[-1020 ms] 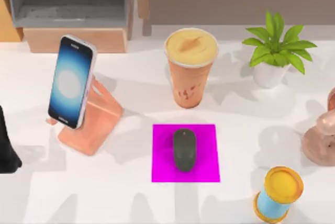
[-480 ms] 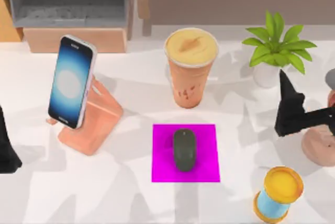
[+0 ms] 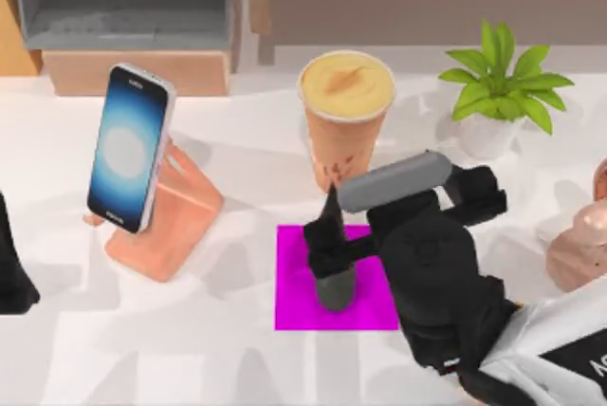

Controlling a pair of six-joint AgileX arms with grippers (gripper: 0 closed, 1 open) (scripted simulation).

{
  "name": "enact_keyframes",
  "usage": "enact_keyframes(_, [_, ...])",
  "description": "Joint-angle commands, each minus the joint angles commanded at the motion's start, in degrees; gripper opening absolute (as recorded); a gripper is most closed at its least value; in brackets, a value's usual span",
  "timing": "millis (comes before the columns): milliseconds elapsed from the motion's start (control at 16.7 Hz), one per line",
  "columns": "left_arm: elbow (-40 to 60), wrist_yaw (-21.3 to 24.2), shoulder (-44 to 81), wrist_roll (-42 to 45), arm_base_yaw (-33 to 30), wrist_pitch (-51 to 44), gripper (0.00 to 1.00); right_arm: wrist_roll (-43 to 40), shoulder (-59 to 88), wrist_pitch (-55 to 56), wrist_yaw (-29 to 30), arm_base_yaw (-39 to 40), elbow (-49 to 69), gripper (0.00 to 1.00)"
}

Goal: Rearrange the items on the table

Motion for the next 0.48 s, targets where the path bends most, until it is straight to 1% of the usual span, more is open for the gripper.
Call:
enact_keyframes(240, [0.00,0.00,0.00,0.00,0.00,0.00,1.00,0.30,16.49,13.69,7.56,1.18,10.18,1.00])
enact_keyframes(480, [0.00,0.00,0.00,0.00,0.00,0.00,1.00,1.00,23.91,22.59,11.36,-0.09,17.52,1.00])
